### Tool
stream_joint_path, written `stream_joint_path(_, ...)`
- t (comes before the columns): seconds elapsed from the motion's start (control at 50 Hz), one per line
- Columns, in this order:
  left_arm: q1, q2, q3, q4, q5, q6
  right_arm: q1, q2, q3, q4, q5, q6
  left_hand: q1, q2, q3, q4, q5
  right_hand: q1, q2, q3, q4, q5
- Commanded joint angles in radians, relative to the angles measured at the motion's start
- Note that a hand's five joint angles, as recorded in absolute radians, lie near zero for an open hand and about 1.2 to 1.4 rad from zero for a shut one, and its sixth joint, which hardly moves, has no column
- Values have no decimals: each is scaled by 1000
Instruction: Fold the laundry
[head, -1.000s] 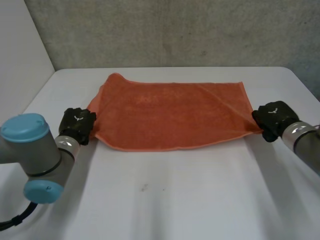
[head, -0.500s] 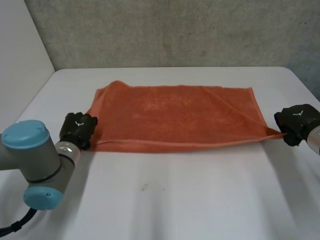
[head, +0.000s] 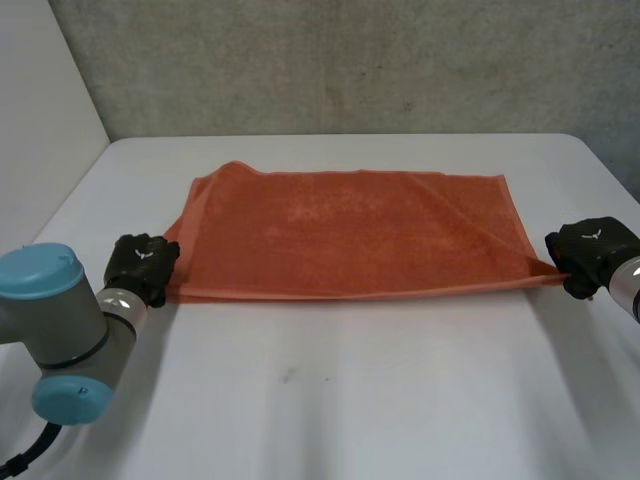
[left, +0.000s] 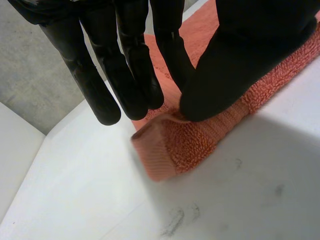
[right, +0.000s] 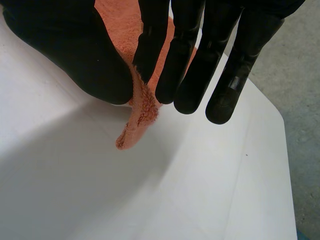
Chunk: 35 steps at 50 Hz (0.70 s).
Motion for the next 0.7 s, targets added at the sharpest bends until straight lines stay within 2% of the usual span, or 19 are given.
stream_joint_path(0.02,0,0,2,-3,0,-1,1,5,0,0,0,0,340,346,346,345,348,422,219,209,203,228)
stream_joint_path(0.16,11,74,-21,-54,-5,2,-3,-9,-11,31,11,-20,340,346,346,345,348,422,219,209,203,228)
stream_joint_path(0.22,19,143,-55,-118,-3,4,-6,-20,-15,121,8,-55,340,346,346,345,348,422,219,209,203,228)
stream_joint_path(0.26,22,219,-79,-216,-3,7,-28,-81,-6,287,9,-159,340,346,346,345,348,422,219,209,203,228)
stream_joint_path(0.32,22,264,-90,-284,-3,9,-57,-115,8,385,8,-233,340,346,346,345,348,422,219,209,203,228)
stream_joint_path(0.36,22,350,-101,-458,-3,47,-118,-174,49,559,-3,-371,340,346,346,345,348,422,219,209,203,228)
stream_joint_path(0.38,22,350,-101,-459,-3,47,-118,-175,49,560,-3,-371,340,346,346,345,348,422,219,209,203,228)
stream_joint_path(0.42,25,416,-116,-636,-2,120,-160,-243,71,670,2,-477,340,346,346,345,348,422,219,209,203,228)
stream_joint_path(0.44,25,416,-116,-637,-2,121,-160,-244,71,670,2,-477,340,346,346,345,348,422,219,209,203,228)
stream_joint_path(0.46,29,445,-130,-697,-3,156,-173,-274,77,693,-1,-510,340,346,346,345,348,422,219,209,203,228)
stream_joint_path(0.54,35,476,-138,-698,3,187,-193,-303,78,695,-6,-541,340,346,346,345,348,422,219,209,203,228)
stream_joint_path(0.58,37,474,-130,-619,15,188,-193,-303,71,677,-24,-537,340,346,346,345,348,422,219,209,203,228)
stream_joint_path(0.64,40,468,-124,-571,20,187,-192,-300,71,658,-35,-534,340,346,346,345,348,422,219,209,203,228)
stream_joint_path(0.68,46,401,-99,-482,27,187,-189,-236,68,592,-44,-506,340,346,346,345,348,422,219,209,203,228)
stream_joint_path(0.7,46,401,-99,-482,28,187,-189,-236,68,592,-44,-506,340,346,346,345,348,422,219,209,203,228)
